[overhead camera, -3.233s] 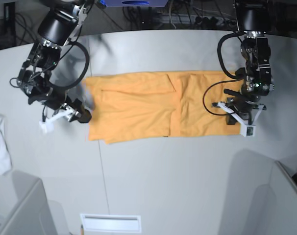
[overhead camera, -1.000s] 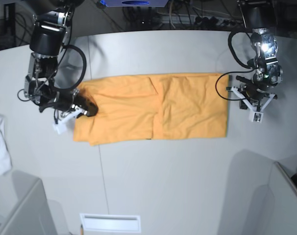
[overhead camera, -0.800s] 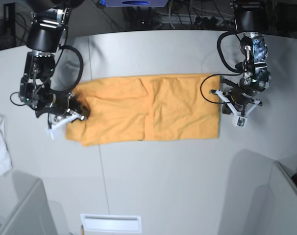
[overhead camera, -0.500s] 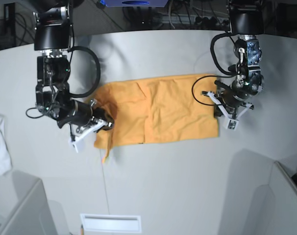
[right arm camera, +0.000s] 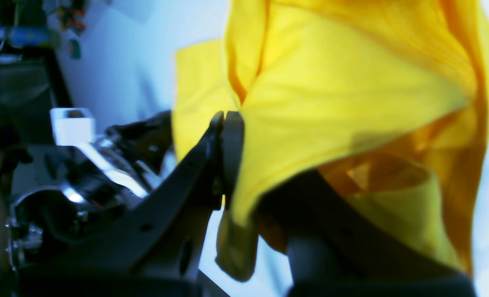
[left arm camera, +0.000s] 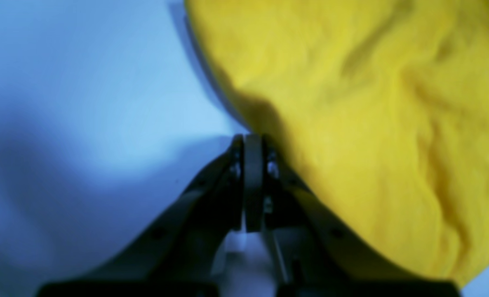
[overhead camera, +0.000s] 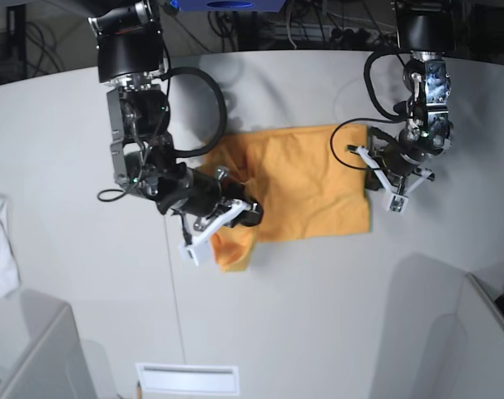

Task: Fold the T-shirt properly
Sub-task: 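Lift the strip end with the right gripper and fold it over toward the left gripper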

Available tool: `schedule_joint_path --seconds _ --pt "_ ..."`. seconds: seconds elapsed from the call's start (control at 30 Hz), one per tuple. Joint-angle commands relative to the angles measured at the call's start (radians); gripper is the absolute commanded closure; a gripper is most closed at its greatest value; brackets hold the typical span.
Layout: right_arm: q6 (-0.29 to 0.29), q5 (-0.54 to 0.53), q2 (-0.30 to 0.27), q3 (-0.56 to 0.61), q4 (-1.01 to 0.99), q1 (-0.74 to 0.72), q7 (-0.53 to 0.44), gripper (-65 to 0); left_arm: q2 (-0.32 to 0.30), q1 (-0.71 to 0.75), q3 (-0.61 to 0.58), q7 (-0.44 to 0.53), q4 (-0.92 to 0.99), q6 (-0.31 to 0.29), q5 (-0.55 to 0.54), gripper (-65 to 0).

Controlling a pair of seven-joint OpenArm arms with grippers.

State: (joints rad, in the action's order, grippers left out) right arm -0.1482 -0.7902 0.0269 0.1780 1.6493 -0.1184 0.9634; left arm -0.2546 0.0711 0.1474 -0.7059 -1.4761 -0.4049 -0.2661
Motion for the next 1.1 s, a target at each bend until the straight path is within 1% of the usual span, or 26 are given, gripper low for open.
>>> schedule_joint_path --seconds 0.0,0.1,0.2,0.3,0.5,0.67,0.7,0.83,0.97,1.07 --pt "0.009 -0.024 0.009 0.018 0.021 -0.020 -0.019 0.0 -0.010 0.005 0.001 -0.024 -0.021 -0.006 0.009 0.0" --pt "0.008 -0.022 0.037 0.067 0.021 -0.020 -0.047 0.0 -0.010 0.014 0.002 -0.024 -0.045 -0.006 0.009 0.0" --pt "0.008 -0.018 0.049 0.114 0.004 -0.025 -0.077 0.0 -0.012 0.014 0.002 -0.024 -0.048 -0.006 0.009 0.0" --pt "0.008 -0.018 0.051 0.154 -0.010 -0.025 -0.122 0.0 -0.012 0.014 0.002 -0.024 -0.047 -0.006 0.011 0.0" --pt "0.008 -0.018 0.058 0.217 -0.008 -0.030 -0.140 0.0 -0.007 0.029 0.002 -0.022 -0.054 -0.006 0.011 0.0" --pt "0.008 -0.019 0.064 0.298 -0.021 -0.033 -0.197 0.0 -0.007 0.029 0.002 -0.022 -0.048 -0.006 0.011 0.0" --pt "0.008 -0.018 0.074 0.306 -0.036 -0.033 -0.211 0.0 -0.007 0.037 0.002 -0.024 -0.051 -0.006 0.011 0.0" --pt "0.012 -0.018 0.081 0.320 -0.160 -0.073 -0.269 0.0 -0.009 0.040 0.002 -0.021 -0.048 -0.006 0.009 0.0" --pt "0.009 -0.021 0.084 0.397 -0.182 -0.099 -0.278 0.0 -0.007 0.042 0.002 -0.021 -0.048 -0.006 0.009 0.0" --pt "0.008 -0.019 0.095 0.407 -0.189 -0.105 -0.280 0.0 -0.010 0.051 0.002 -0.019 -0.051 -0.006 0.006 0.0"
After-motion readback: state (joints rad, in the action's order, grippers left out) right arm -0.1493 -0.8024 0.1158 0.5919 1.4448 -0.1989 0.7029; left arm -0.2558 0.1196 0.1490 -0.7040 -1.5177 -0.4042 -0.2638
